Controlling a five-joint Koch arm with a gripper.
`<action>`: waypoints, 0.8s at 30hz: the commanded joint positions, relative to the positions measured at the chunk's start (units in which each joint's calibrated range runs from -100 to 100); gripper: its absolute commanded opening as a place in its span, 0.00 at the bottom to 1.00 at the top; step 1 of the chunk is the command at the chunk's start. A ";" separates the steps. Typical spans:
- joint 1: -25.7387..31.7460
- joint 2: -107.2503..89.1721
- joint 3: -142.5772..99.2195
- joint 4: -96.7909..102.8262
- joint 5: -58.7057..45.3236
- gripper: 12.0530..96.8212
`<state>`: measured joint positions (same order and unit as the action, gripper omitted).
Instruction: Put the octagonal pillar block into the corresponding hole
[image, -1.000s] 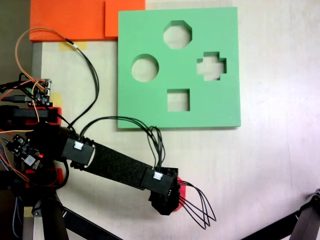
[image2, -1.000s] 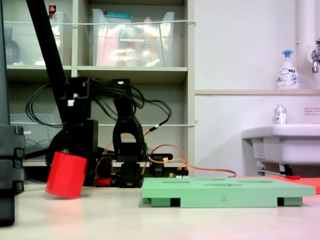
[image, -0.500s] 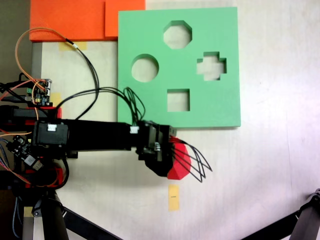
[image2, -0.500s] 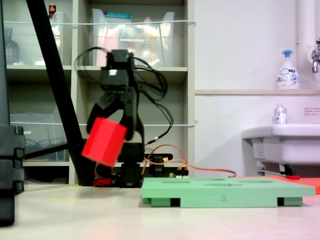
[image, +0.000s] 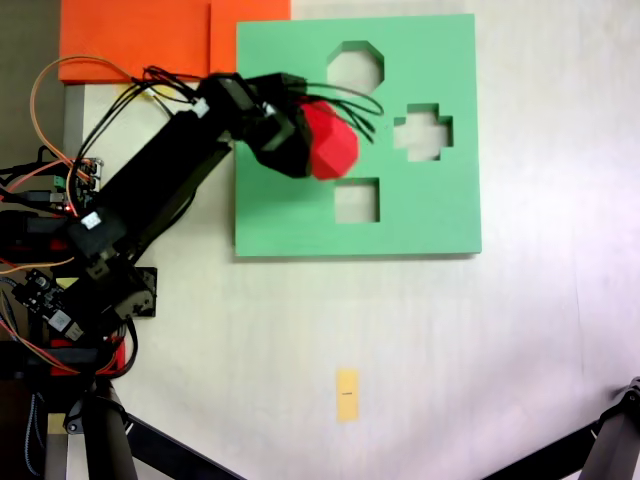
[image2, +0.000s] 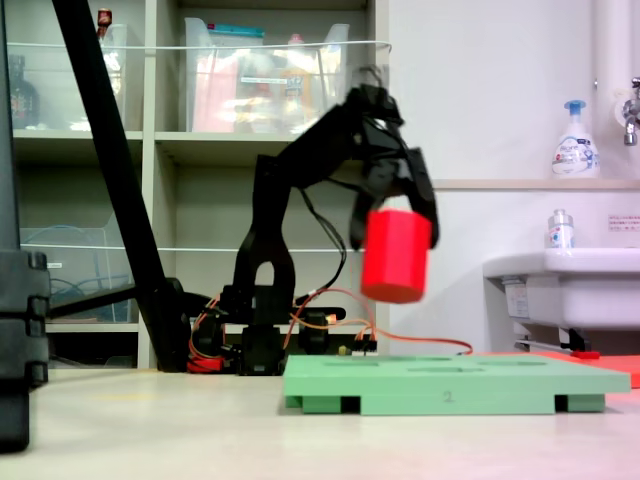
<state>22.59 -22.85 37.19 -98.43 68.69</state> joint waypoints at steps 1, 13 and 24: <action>2.59 0.92 3.29 -1.57 2.69 0.18; 4.79 12.79 3.29 15.28 7.23 0.18; 4.69 19.91 3.99 32.33 10.31 0.18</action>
<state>27.13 -2.60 37.19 -73.37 78.17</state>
